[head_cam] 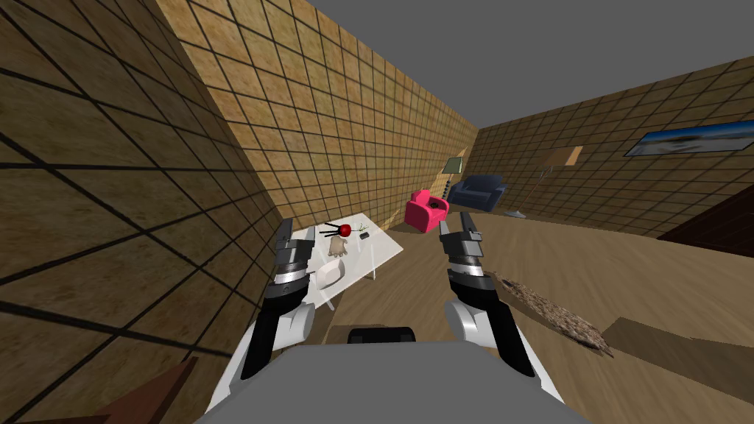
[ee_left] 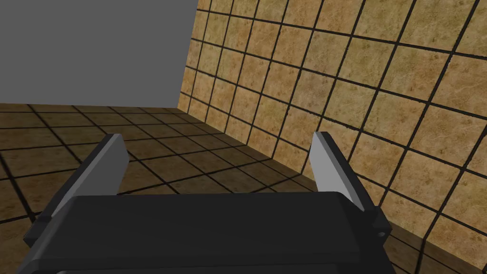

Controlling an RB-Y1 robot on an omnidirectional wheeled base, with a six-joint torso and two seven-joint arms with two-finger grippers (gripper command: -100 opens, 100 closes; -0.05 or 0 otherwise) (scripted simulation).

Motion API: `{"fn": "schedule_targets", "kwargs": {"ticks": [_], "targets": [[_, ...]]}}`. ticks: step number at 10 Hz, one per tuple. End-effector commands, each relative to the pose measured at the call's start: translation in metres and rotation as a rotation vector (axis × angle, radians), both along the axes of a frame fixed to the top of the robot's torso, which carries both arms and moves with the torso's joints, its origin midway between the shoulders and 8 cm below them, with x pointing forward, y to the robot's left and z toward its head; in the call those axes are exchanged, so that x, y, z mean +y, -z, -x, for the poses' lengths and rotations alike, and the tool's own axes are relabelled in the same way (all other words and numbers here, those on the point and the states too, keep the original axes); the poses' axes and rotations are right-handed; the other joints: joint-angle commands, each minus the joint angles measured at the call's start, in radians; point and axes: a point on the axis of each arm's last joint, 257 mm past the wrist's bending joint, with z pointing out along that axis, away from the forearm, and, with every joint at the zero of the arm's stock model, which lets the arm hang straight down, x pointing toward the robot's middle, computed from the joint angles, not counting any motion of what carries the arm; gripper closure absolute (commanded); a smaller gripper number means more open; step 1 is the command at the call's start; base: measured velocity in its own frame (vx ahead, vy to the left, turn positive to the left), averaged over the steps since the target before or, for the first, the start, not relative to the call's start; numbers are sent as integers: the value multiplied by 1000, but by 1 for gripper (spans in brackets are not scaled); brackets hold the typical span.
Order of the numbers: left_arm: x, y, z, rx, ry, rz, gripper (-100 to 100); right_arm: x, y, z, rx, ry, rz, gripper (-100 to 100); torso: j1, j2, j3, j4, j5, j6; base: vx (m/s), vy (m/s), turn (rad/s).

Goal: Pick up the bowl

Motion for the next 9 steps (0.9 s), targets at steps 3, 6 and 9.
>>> {"fn": "schedule_targets", "kwargs": {"ticks": [3, 6, 9], "targets": [[-1, 26, -19, 96, 26, -74, -100, 0, 0, 0, 0, 0, 0, 0, 0, 1, 1, 0, 0, 0, -22, -2, 14], [13, 65, -42, 225, 17, -100, -100, 0, 0, 0, 0, 0, 0, 0, 0, 3, 2, 1, 0, 0, -44, -3, 26], [37, 115, -64, 372, -15, -87, -100, 0, 0, 0, 0, 0, 0, 0, 0, 3, 2, 1, 0, 0, -53, -5, 37]]}}
